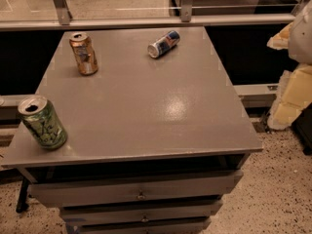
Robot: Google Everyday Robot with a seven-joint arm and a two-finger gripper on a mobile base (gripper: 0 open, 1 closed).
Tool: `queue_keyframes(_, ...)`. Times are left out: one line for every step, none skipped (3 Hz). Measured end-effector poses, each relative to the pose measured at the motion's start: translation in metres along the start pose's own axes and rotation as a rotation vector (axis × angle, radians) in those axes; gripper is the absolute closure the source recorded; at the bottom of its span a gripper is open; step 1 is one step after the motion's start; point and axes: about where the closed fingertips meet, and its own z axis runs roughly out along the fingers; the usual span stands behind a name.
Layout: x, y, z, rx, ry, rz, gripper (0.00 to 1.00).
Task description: Knock green can over
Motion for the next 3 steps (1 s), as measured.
queue_keyframes(0.000,0.000,0.000,0.000,0.000,0.000,0.00)
queue_keyframes(-0.007,0.007,0.006,-0.041,-0.074,0.036,0.00)
queue_keyframes(-0.025,0.026,0.031,-0.130,-0.246,0.145,0.00)
